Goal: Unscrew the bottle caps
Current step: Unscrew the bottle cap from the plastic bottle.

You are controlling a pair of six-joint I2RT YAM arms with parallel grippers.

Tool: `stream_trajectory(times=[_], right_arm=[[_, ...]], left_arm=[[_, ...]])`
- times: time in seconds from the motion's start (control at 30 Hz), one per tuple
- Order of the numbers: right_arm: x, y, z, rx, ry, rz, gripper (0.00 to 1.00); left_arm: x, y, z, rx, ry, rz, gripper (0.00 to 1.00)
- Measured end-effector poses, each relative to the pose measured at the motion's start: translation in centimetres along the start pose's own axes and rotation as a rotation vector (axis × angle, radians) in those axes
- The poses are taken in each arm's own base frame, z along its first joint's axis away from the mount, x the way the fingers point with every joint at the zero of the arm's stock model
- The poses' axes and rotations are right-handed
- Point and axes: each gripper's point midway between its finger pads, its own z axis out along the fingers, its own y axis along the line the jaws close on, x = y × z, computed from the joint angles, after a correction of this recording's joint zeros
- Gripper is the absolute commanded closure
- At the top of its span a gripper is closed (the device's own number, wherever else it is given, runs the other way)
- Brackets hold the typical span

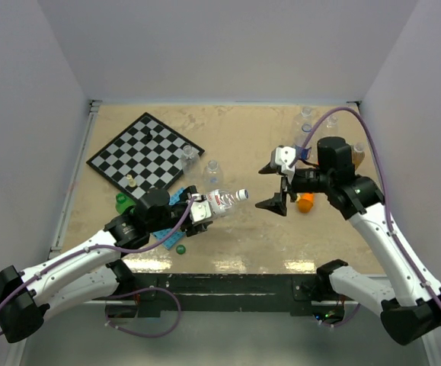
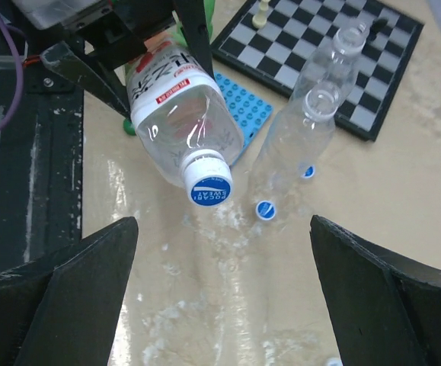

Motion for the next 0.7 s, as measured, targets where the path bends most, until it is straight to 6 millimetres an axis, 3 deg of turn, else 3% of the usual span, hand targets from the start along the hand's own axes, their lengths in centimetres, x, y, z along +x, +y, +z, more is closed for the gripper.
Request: stream_trajectory(times=[0.3,0.7], right_arm=[[2.8,-0.8,2.6,-0.086,0.079,0.24,0.02],[2.7,0.4,3.4,-0.185,0.063,0.367,0.03]], left_arm=[[0.1,0.1,0.0,-0.007,0.005,0.0,1.0],[0.1,0.3,-0.1,-0.017,0.008,0.0,1.0]])
